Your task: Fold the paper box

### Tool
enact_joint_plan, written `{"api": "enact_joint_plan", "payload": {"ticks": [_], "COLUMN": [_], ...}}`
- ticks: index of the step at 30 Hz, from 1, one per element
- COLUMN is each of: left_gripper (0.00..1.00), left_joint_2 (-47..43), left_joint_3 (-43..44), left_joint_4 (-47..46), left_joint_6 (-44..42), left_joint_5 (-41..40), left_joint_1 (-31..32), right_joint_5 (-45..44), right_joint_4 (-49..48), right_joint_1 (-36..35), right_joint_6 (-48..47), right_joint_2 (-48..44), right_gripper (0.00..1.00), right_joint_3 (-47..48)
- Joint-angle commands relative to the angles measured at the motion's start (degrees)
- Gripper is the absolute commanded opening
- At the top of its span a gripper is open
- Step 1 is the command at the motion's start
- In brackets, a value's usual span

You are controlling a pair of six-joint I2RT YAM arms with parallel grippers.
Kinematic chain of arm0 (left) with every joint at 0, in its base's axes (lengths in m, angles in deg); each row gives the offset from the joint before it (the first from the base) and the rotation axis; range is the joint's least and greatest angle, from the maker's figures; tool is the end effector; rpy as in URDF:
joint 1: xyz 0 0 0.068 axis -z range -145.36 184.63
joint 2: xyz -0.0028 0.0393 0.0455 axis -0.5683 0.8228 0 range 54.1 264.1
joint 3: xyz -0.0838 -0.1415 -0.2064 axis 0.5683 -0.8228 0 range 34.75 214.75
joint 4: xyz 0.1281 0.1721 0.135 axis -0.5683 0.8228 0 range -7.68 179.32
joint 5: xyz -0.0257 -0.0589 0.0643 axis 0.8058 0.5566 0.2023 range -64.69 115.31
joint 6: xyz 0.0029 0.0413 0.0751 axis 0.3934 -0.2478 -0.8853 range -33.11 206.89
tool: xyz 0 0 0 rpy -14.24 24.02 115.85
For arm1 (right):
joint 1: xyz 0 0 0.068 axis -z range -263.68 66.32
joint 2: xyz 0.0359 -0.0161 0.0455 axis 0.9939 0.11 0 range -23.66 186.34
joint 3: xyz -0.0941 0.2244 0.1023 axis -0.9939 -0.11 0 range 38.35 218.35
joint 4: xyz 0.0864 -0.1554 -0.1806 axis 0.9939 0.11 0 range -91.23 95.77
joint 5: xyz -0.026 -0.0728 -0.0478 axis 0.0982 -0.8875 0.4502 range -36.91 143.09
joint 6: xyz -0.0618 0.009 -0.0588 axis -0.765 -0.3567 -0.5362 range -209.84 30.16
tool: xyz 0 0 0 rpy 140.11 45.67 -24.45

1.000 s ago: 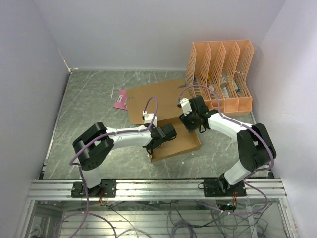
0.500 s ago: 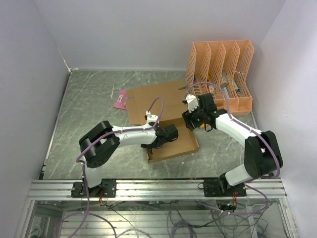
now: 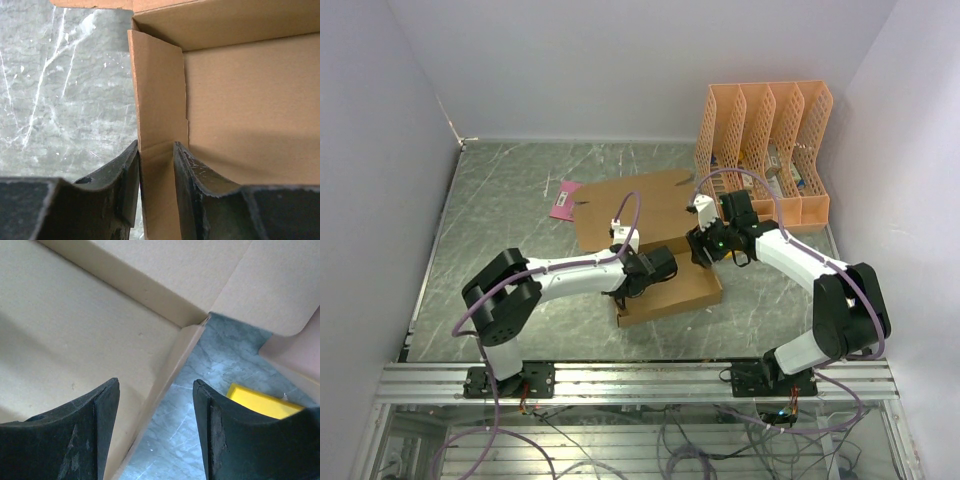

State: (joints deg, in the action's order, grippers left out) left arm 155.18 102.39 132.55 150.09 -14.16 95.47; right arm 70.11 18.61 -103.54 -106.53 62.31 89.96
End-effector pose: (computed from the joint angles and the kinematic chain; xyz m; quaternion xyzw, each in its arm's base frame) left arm 0.1950 -0.2507 0.1518 -0.0380 0.9393 0.1123 0.3221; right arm 0.2903 0.1284 0.1652 -0.3383 0.8794 0.1491 0.3000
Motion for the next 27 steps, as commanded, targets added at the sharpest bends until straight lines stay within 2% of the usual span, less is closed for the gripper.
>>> {"api": "enact_joint_plan", "payload": {"ticks": [1,12,14,15,17,18,27], "left_gripper": [0.43,0.34,0.3,0.25,0.09,0.07,0.07], "left_joint_2": [-2.5,-1.2,-1.1,-1.3,-1.7,-1.6,5.2], "left_joint_3": [-0.3,-4.6,-6.9,-8.2,-10.7,-11.7,-9.6], "left_joint_4": [-3.0,-3.1,-3.5,-3.9,-4.8,-4.9,3.1], "left_joint_6": [-1.3,-0.6,0.1,0.4,0.7,0.7,-0.8], "left_joint_5": [0.4,3.8,5.4,5.8,6.4,6.3,0.3], "left_joint_1": [0.2,0.2,0.6,0.9,1.1,1.1,1.7], "right_joint_5": [1.7,-0.9,-1.7,-2.2,-3.0,-3.6,-7.9], "right_joint_4": [0.4,0.9,0.8,0.7,0.5,0.5,0.0], "right_joint_1": [0.1,-0.2,-0.4,-0.6,-1.3,-1.9,-4.3], "right_joint_6": [-0.7,-0.7,-0.7,-0.8,-0.9,-1.0,-0.5], "right_joint_2": [-0.6,1.0,0.9,0.9,1.3,1.5,3.2], "right_gripper": [0.6,0.59,0.59,0.59,0.59,0.59,0.59], "right_joint_3": [-0.8,-1.7,-2.0,-2.2,-2.4,-2.5,-2.5]}}
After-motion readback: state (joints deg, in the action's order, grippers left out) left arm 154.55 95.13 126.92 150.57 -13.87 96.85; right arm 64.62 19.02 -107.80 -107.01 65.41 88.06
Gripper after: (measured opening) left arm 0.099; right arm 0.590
